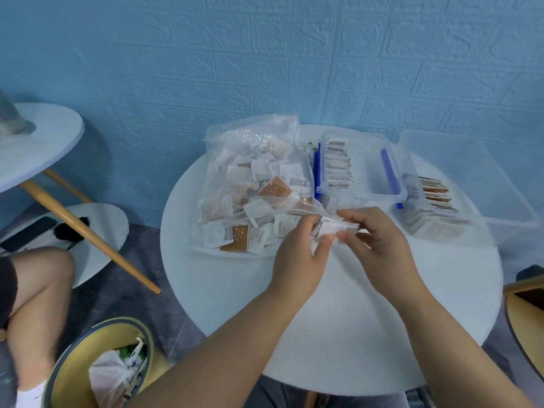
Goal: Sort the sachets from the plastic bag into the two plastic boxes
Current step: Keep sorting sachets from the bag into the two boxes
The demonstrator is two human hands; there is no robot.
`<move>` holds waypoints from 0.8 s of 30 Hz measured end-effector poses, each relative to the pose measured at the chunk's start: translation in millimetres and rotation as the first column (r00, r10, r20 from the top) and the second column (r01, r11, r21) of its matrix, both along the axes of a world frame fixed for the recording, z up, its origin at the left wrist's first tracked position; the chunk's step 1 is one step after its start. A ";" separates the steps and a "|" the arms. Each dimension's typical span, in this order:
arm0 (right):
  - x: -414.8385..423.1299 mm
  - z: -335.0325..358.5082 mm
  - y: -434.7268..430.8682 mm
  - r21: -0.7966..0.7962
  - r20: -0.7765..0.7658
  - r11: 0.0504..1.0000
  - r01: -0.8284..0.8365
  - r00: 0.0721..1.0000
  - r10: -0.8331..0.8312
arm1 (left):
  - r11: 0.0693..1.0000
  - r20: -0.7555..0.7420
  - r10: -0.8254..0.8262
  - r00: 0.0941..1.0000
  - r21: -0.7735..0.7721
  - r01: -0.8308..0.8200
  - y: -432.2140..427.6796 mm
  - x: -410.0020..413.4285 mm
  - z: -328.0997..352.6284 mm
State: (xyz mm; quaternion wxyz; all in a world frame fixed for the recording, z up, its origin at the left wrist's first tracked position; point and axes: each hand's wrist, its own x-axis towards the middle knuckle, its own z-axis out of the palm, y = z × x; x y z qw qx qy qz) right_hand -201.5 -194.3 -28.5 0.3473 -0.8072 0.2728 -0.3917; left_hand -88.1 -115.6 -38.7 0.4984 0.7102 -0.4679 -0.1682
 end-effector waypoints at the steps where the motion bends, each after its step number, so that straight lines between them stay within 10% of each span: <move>1: -3.7 -4.9 -1.8 -0.077 -0.036 0.997 -0.015 0.999 0.013 | 1.000 0.081 -0.012 0.997 0.020 0.010 -2.2 -3.4 -2.9; 7: -6.4 -36.8 0.0 -0.176 -0.109 0.976 -0.125 0.988 0.107 | 0.989 0.443 -0.079 0.893 0.144 0.016 -6.8 -7.3 -19.3; 12: -9.6 -41.9 -3.5 -0.177 -0.086 0.981 -0.079 0.994 0.065 | 0.986 0.701 0.144 0.699 -0.045 -0.158 -4.3 -4.3 -31.1; 24: -8.1 -38.3 -4.5 -0.281 -0.237 0.953 -0.113 0.970 0.045 | 0.992 0.650 0.070 0.757 0.031 -0.118 -7.6 -5.3 -32.6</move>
